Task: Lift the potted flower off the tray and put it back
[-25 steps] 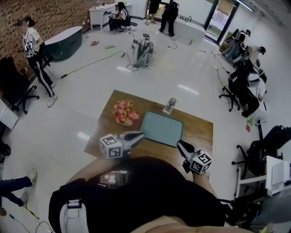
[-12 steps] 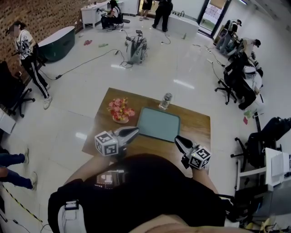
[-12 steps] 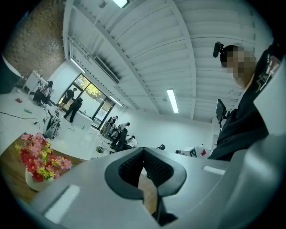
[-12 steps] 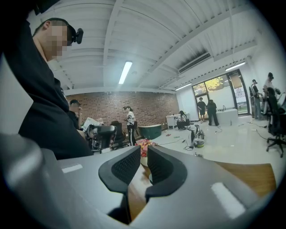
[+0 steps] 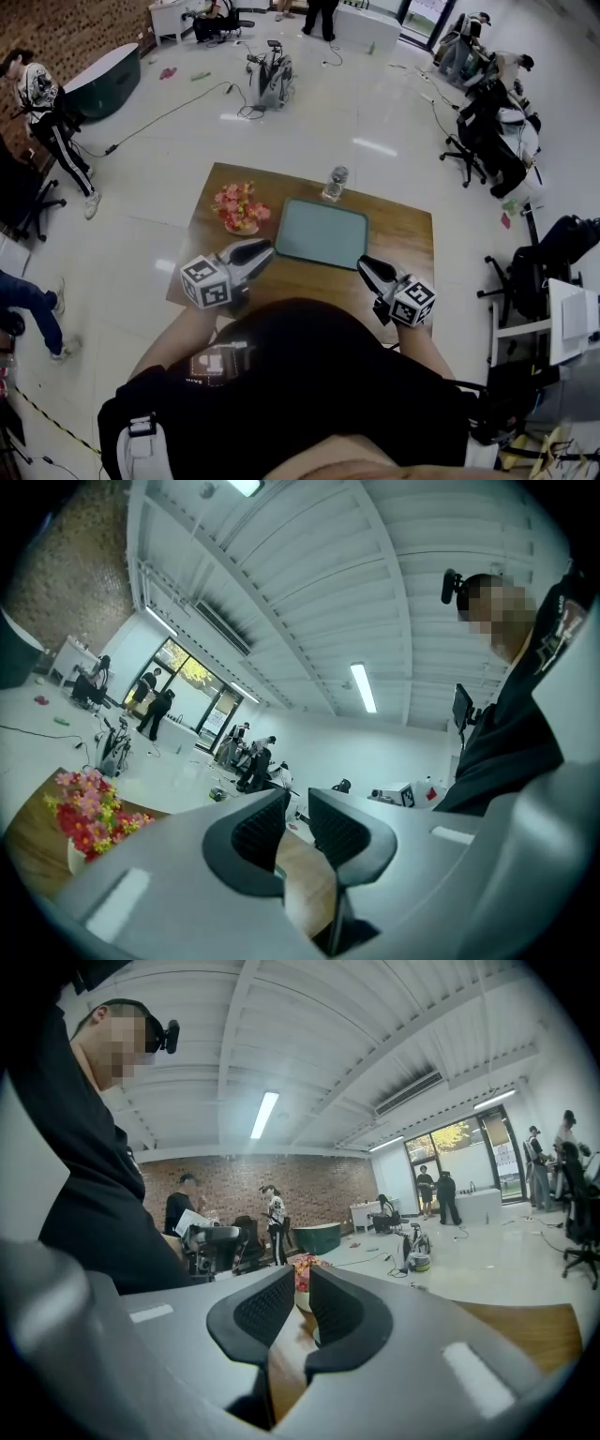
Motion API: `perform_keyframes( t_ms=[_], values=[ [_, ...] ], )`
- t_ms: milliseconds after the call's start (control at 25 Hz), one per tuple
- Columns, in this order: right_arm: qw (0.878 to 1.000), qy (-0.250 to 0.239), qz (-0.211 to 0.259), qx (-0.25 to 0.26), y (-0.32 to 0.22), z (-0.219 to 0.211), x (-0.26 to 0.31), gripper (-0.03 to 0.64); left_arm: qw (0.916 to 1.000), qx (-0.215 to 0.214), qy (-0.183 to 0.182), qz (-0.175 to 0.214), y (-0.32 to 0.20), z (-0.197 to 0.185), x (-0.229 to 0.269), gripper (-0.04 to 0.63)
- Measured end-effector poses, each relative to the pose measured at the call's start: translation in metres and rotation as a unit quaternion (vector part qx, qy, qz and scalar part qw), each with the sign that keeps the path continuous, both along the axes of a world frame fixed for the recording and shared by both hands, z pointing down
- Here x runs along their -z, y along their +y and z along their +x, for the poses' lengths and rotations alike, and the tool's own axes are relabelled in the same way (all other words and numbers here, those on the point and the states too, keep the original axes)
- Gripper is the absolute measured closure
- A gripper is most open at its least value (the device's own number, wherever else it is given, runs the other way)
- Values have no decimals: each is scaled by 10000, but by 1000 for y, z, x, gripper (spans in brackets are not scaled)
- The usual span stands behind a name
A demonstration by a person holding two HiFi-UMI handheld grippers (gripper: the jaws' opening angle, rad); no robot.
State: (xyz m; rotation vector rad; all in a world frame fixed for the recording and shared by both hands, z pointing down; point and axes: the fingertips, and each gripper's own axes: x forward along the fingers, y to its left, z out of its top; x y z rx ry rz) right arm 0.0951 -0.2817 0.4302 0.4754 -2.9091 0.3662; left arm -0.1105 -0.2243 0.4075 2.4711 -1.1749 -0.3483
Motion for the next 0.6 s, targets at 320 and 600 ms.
perform_keyframes(
  t_ms=[320,600],
  values=[
    [9999,-55,-105,69,-11,-10,-3,555,9943,48,-1059,-104,4,-49,-21,340],
    [9994,-33,-276,202,-14,-30,-7,554,9806,4,-1905,-458,13,-90,-60,149]
  ],
)
